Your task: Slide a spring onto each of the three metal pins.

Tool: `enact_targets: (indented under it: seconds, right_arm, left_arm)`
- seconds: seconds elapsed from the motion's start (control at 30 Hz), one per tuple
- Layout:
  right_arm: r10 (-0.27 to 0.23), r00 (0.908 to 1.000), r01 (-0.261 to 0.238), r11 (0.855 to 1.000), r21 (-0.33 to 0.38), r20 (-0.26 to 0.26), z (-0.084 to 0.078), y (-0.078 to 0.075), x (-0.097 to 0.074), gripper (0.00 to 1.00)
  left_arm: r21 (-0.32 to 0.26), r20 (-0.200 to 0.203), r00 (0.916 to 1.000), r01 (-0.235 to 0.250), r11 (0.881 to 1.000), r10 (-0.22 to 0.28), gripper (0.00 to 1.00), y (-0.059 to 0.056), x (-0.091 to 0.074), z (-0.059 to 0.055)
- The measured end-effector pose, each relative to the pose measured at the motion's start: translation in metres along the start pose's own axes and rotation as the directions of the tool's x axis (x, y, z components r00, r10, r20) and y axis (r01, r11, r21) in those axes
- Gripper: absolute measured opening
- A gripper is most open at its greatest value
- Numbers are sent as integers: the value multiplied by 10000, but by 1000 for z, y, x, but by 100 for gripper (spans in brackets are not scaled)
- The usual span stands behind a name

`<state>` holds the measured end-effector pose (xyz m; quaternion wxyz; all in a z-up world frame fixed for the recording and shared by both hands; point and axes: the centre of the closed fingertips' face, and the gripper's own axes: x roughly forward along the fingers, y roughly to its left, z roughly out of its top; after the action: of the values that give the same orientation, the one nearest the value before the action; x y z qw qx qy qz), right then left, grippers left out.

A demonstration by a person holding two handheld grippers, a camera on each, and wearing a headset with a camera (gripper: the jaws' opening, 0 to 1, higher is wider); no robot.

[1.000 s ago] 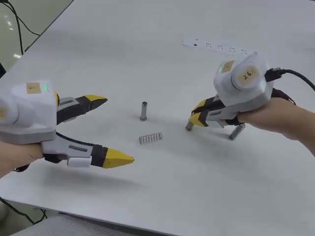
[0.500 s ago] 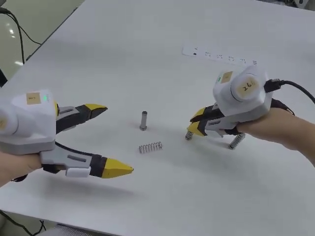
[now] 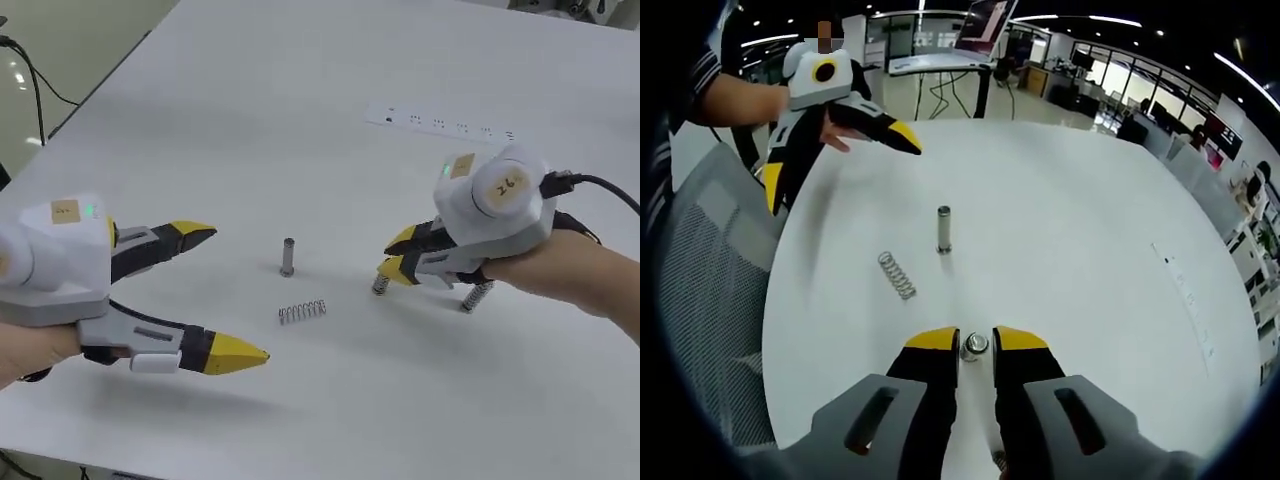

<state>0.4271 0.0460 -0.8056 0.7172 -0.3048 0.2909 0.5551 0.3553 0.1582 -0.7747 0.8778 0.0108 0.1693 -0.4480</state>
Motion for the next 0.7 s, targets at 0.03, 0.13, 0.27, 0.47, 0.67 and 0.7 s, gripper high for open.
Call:
enact_targets:
  seconds: [0.03, 0.13, 0.27, 0.47, 0.67, 0.7]
  right_arm:
    - [18, 10000, -18, 10000, 31, 39, 0, -1, 0, 11]
    - [-3, 9994, -10, 9993, 373, 355, 2, 0, -2, 14]
    - [-140, 9981, 106, 9984, 563, 602, 4, 0, -6, 17]
    - [-228, 9947, 133, 9955, 940, 1006, 6, 0, -13, 18]
    - [-305, 9877, 96, 9908, 1348, 1535, 12, 0, -20, 18]
    - [-342, 9864, 128, 9911, 1323, 1605, 13, 2, -21, 18]
  left_arm:
    - [-2, 3, 10000, 5, 10000, -5, 98, 0, 0, 0]
    - [9, -4, 10000, 14, 10000, -14, 98, -1, 0, 1]
    - [16, -31, 10000, 18, 10000, -18, 98, -1, 0, 1]
    - [23, -7, 10000, 2, 10000, -2, 98, -1, -1, 1]
    - [13, 38, 10000, -29, 10000, 29, 98, 0, -2, 2]
    - [17, 30, 10000, -29, 10000, 29, 98, 0, -2, 2]
